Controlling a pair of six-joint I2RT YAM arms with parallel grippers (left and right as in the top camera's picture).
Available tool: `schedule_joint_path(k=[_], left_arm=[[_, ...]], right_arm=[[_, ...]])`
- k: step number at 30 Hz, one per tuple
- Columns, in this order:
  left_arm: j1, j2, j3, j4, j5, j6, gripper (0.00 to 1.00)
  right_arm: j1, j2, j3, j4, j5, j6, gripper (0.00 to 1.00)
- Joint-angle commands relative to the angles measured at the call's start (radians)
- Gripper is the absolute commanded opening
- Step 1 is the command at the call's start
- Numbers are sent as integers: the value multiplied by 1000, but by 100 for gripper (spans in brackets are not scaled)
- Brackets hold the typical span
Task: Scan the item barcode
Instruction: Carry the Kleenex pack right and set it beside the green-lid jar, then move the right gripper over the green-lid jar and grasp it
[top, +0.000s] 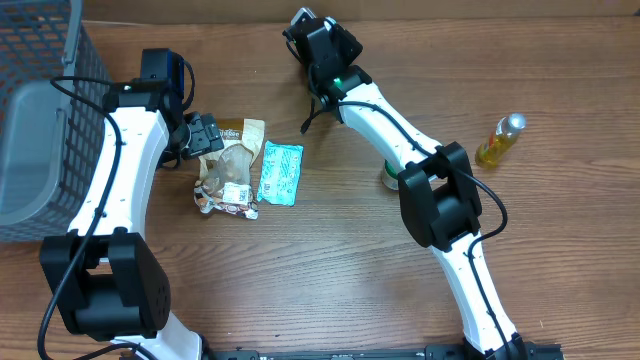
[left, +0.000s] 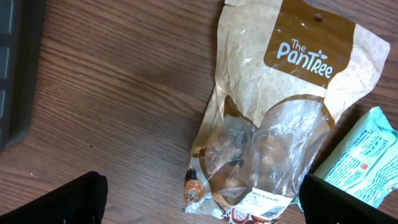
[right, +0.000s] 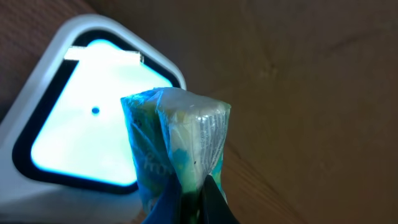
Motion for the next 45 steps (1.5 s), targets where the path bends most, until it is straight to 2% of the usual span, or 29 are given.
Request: schedule_joint_path(k=[1, 4, 5, 8, 12, 15, 21, 30, 32, 34, 37, 38, 43, 45], left_arm=[[4, 10, -5, -1, -9, -7, 100], [4, 10, -5, -1, -9, -7, 100], [4, 10, -5, -1, -9, -7, 100], [4, 10, -5, -1, -9, -7, 100], [4, 10, -5, -1, -9, -7, 100], [4, 10, -5, -1, -9, -7, 100], [4, 10, -5, -1, -9, -7, 100], [4, 10, -5, -1, -9, -7, 100], [4, 10, -5, -1, -9, -7, 100], [4, 10, -5, -1, -9, -7, 100], [4, 10, -5, -1, -9, -7, 100], [4, 10, -5, -1, -9, -7, 100], [4, 10, -5, -1, -9, -7, 99], [4, 10, -6, -1, -9, -7, 100]], right_arm=[[5, -160, 16, -69, 10, 149, 4], [-10, -260, 16, -212, 10, 285, 4], [-17, -304, 16, -308, 9, 378, 4], [-32, -371, 16, -509, -31, 527, 4], [-89, -402, 15, -904, -267, 794, 4], [-134, -401, -33, -1067, -305, 867, 4], [-221, -401, -179, -1158, -304, 918, 4], [-325, -401, -384, -1054, -304, 930, 5], [-336, -401, -398, -1028, -304, 930, 17], [-339, -401, -402, -1006, -305, 930, 48], [-338, -401, -402, -950, -337, 930, 64], [-338, -401, -402, -914, -412, 930, 81], [-338, -401, -402, -814, -603, 931, 100], [-338, -401, -402, -779, -655, 931, 100]])
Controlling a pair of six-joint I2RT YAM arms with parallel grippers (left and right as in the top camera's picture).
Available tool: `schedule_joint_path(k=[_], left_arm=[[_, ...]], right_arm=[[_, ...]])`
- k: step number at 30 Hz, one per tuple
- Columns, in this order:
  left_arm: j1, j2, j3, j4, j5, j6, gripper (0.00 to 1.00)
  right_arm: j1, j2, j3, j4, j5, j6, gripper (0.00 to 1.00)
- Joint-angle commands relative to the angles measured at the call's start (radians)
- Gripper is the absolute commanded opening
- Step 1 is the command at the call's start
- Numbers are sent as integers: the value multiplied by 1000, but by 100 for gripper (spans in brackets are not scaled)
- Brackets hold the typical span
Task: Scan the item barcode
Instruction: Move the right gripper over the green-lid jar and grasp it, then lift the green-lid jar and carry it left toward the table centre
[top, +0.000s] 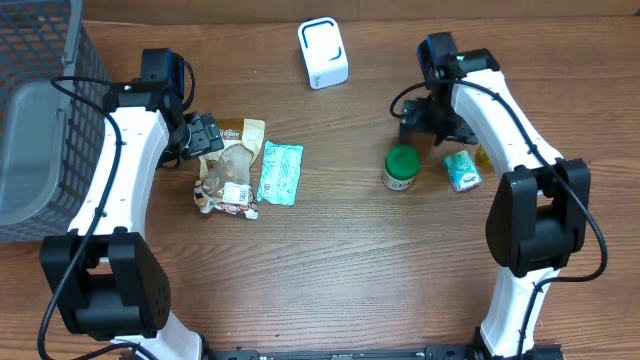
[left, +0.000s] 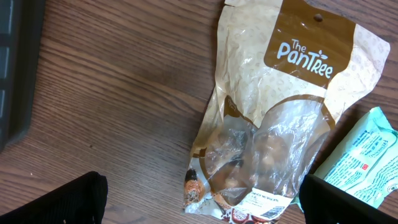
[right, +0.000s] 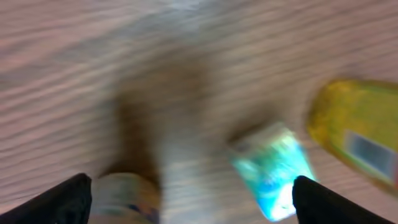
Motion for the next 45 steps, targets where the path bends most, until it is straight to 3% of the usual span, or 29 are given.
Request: schedule_joint_path(k=[1, 6, 15, 23, 42, 45], left_arm=[[4, 9, -5, -1, -9, -7, 100], [4, 9, -5, -1, -9, -7, 100], [4, 9, -5, -1, -9, -7, 100], [4, 9, -5, -1, -9, -7, 99], [4, 9, -5, -1, -9, -7, 100], [4, 9, -5, -1, -9, -7, 100]], right_arm=[[-1, -2, -1, 46, -169, 2, 100], [-1, -2, -2, -3, -229, 7, 100], [15, -2, -5, -53, -228, 163, 100], [74, -2, -63, -41, -140, 163, 100], [108, -2, -81, -67, -142, 162, 100], [135, -2, -81, -67, -138, 161, 95]])
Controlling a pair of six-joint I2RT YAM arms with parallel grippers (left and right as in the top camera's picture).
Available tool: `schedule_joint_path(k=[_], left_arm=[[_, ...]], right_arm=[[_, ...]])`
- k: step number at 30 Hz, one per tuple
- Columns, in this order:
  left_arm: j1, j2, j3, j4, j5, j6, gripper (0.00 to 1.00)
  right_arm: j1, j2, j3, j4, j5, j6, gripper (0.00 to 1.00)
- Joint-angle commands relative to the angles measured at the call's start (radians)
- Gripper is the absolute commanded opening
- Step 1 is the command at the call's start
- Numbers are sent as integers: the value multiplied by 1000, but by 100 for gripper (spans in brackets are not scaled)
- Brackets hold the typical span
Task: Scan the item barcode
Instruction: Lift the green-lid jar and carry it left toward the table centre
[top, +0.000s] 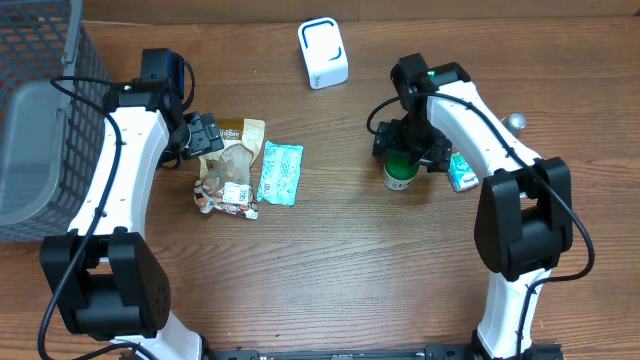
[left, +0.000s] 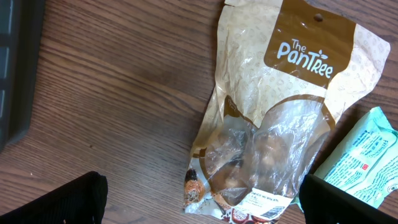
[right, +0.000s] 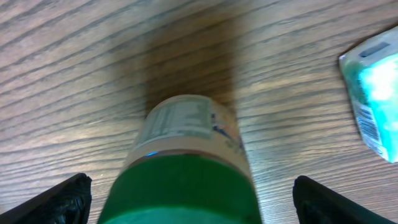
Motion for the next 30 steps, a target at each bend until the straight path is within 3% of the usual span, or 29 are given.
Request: schedule_joint_path(k=[1, 10, 19, 30], left_arm=[[4, 9, -5, -1, -9, -7, 99], [4, 9, -5, -1, -9, -7, 99], [4, 9, -5, -1, -9, -7, 100], [4, 9, -5, -1, -9, -7, 100]], right_arm=[[42, -2, -6, 4, 17, 0, 95], [68, -2, -6, 5, 98, -6, 89], [68, -2, -6, 43, 148, -6, 88], [68, -2, -70, 73, 138, -6, 77]])
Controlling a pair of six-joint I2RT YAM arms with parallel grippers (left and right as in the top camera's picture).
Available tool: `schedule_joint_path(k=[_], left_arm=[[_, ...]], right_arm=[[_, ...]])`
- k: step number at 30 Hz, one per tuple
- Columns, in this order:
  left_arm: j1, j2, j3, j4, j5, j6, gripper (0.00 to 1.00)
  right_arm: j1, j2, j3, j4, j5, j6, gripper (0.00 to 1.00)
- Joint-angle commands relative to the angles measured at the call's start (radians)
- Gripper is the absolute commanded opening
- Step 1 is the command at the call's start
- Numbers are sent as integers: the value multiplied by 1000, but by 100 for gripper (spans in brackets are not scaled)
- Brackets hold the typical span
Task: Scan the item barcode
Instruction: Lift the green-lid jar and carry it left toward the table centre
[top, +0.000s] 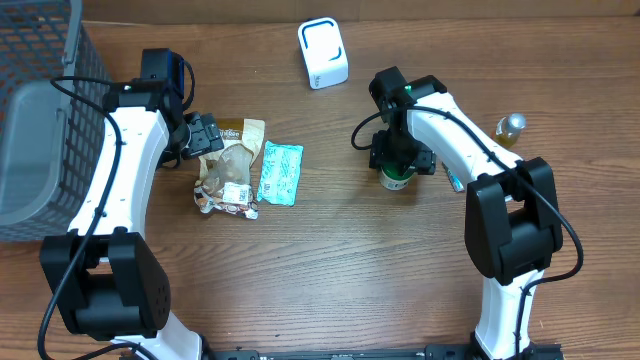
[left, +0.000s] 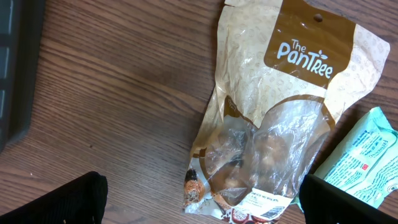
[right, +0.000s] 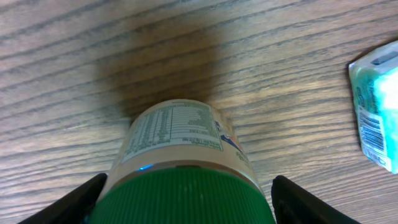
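Observation:
A jar with a green cap (right: 186, 193) and a printed label (right: 177, 127) stands upright on the wooden table (top: 350, 260). My right gripper (right: 185, 202) is open, one finger close on each side of the cap. Overhead, the right gripper (top: 398, 160) covers most of the jar (top: 397, 178). The white scanner (top: 323, 53) sits at the back of the table. My left gripper (left: 205, 202) hangs open over a tan PanTree snack bag (left: 273, 118), not touching it; overhead, the left gripper (top: 205, 135) is at the bag's (top: 232, 165) top.
A teal flat packet (top: 281, 172) lies right of the snack bag. A small teal packet (right: 376, 106) lies right of the jar, with a yellow bottle (top: 508, 128) beyond it. A grey wire basket (top: 40, 100) fills the left edge.
My right gripper's fingers have come in closer on both sides of the green-capped jar, and the jar looms larger in the wrist view. The left arm and its items are unchanged.
My right gripper first held the small teal packet in front of the lit scanner. Then that packet lay on the table by the yellow bottle, with the gripper open above. Then the gripper hung open over the green-capped jar, which it now straddles. The left arm stayed still.

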Motion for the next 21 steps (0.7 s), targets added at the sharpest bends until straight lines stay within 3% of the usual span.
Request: schedule_joint_path(k=[1, 8, 21], left_arm=[[4, 9, -5, -1, -9, -7, 100], [4, 9, -5, -1, -9, -7, 100], [4, 9, -5, -1, -9, -7, 100]], right_arm=[[-2, -2, -5, 11, -3, -2, 76], [5, -2, -5, 25, -117, -2, 60], [220, -2, -5, 91, -137, -2, 61]])
